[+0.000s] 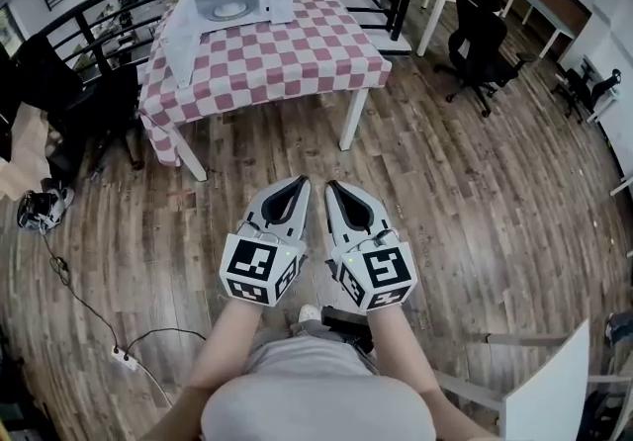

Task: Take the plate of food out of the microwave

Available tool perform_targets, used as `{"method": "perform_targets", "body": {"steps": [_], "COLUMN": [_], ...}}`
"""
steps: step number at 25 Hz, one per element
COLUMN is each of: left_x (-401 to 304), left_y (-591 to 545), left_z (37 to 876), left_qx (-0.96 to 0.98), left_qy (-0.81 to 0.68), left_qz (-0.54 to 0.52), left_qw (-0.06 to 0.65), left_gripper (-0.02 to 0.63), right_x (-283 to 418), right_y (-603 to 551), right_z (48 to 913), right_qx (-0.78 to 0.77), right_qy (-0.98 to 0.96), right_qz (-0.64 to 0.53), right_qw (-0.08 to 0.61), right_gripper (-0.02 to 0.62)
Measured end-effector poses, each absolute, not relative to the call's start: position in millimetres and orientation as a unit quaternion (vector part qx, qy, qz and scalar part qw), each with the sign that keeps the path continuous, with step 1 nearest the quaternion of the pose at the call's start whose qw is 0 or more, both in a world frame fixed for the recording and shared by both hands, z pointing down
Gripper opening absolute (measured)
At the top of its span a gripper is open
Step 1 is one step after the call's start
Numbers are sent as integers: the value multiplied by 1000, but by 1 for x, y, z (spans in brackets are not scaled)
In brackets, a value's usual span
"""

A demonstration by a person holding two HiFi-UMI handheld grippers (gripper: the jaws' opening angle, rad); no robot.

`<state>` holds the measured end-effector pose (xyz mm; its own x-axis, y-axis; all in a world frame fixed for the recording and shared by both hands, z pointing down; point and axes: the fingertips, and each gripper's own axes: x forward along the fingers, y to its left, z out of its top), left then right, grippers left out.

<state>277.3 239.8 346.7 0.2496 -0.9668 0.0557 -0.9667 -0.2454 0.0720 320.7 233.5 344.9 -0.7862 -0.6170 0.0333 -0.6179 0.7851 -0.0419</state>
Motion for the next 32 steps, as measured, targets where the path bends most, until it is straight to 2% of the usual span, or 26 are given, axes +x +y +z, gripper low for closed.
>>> {"method": "perform_targets", "body": {"steps": [14, 32], "left_x": [253, 166], "left_y": [221, 152], "left_z": [357, 356], "left_qx": [756, 742], "left_qy": [-652, -668], "left_qz": [3, -10], "left_qw": [54, 57], "left_gripper": [2, 3], "right_x": [296, 208], "right_y": [212, 141], "right_z": [356, 358], "right_qx": [279, 255], "right_qy": [-960, -966], "right_qz": [35, 29], "right_qw": [13, 23], "right_gripper": [25, 25]}}
